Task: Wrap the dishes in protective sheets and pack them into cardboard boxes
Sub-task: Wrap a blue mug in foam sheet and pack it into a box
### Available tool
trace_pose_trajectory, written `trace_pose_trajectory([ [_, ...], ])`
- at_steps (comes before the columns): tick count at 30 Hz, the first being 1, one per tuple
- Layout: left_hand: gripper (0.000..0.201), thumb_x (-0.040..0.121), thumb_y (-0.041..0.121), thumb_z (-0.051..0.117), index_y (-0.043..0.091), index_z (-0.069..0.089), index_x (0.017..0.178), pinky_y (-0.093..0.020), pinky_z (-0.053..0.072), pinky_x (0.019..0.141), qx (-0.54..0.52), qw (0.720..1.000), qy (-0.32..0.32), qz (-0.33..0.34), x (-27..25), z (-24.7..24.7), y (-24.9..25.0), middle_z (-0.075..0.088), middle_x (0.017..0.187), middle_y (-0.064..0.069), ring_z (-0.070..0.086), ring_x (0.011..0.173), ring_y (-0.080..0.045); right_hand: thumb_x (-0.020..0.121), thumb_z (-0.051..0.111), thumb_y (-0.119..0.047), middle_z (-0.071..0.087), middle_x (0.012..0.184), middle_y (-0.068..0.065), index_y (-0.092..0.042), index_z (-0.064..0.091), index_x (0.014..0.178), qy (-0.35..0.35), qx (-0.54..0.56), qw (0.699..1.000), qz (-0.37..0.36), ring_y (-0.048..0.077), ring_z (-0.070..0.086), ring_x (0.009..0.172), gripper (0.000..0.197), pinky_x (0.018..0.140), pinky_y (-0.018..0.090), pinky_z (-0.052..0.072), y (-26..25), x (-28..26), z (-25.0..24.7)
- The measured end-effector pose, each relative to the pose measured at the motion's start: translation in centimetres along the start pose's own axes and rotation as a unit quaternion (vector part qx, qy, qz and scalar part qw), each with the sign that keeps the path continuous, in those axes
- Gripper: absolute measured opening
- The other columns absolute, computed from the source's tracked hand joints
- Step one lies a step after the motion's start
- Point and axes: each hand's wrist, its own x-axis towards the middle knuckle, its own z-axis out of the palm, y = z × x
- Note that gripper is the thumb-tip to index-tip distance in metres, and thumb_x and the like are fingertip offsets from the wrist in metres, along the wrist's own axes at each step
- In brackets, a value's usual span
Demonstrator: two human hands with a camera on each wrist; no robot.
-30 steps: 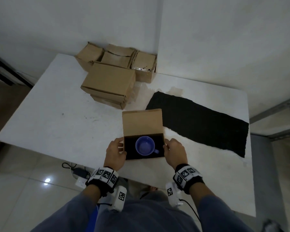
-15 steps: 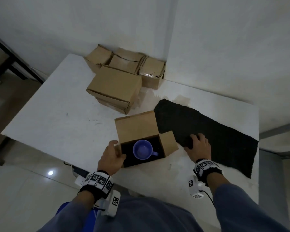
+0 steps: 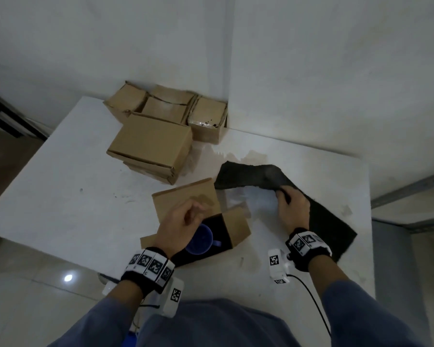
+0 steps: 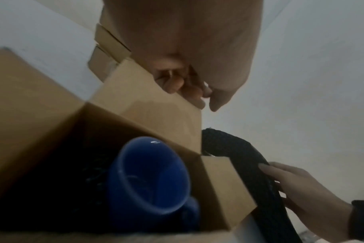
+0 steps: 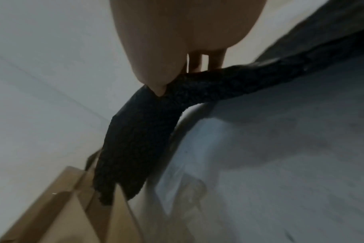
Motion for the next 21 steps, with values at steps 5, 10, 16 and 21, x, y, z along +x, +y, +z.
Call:
trace_pose_trajectory([
  [5, 0.01, 0.095, 0.021, 0.065, 0.021, 0.07, 0.103, -0.025, 0.05, 0.078, -0.159, 0.983, -0.066, -0.055, 2.6, 1.3, 4.6, 0.068, 0.091, -0.007, 0.06, 0.081, -0.009, 0.095, 0.062, -0.014, 0.062, 0.09, 0.005, -0.009, 0.071, 0.113, 0.084, 0.04, 0.989, -0.116, 0.015, 0.055, 0.077, 0.021, 0.074, 0.022, 0.045, -3.7, 0.0, -1.7],
  [10, 0.029, 0.097, 0.041, 0.059, 0.018, 0.069, 0.111, -0.029, 0.056, 0.085, -0.333, 0.917, -0.12, -0.182, 3.5, 2.8, 10.3, 0.074, 0.104, -0.006, 0.071, 0.096, -0.019, 0.094, 0.062, -0.019, 0.061, 0.094, 0.002, -0.008, 0.071, 0.115, 0.048, 0.079, 0.97, -0.226, 0.011, 0.057, 0.08, 0.025, 0.074, 0.019, 0.047, -7.6, -3.0, -1.5],
  [16, 0.025, 0.094, 0.013, 0.066, 0.004, 0.06, 0.117, -0.024, 0.058, 0.069, -0.381, 0.908, 0.032, -0.175, 4.2, 2.0, 11.6, 0.072, 0.095, -0.009, 0.071, 0.08, -0.014, 0.088, 0.07, -0.022, 0.059, 0.099, -0.001, -0.014, 0.071, 0.116, -0.014, 0.058, 0.958, -0.282, 0.012, 0.058, 0.085, 0.03, 0.076, 0.024, 0.051, -9.6, -5.7, -1.7],
  [21, 0.013, 0.092, 0.002, 0.06, 0.009, 0.064, 0.101, -0.03, 0.054, 0.074, -0.421, 0.892, 0.04, -0.162, 3.4, -1.4, 10.0, 0.074, 0.092, -0.006, 0.069, 0.087, -0.02, 0.088, 0.065, -0.044, 0.054, 0.109, -0.003, -0.018, 0.066, 0.121, -0.023, 0.069, 0.96, -0.269, 0.01, 0.055, 0.097, 0.042, 0.085, 0.02, 0.047, -10.0, -6.2, -2.6],
])
